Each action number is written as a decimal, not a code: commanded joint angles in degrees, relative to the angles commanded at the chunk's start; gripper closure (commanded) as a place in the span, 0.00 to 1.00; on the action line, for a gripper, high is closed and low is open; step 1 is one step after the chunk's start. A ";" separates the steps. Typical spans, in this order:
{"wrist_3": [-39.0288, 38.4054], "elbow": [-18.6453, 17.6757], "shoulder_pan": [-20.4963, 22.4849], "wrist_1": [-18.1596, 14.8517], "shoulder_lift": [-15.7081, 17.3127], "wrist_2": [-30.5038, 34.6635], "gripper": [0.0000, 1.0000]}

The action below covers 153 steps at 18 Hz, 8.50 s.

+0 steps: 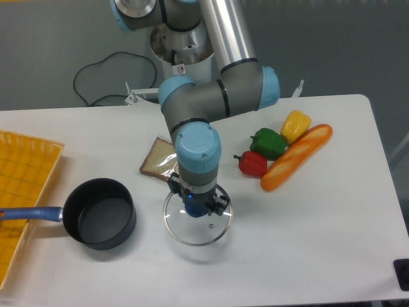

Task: Place the lid on the table
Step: 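Carry the held glass lid away from the saucepan over open table, then lower the glass lid flat onto the table and hold it, then open the gripper to release the lid knob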

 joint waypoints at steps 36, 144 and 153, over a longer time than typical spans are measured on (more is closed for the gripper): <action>6.94 -0.08 6.42 7.56 -5.71 0.00 0.55; 2.90 -1.84 6.15 8.61 -4.14 -1.05 0.00; 4.04 -1.75 5.72 7.48 -1.24 3.15 0.00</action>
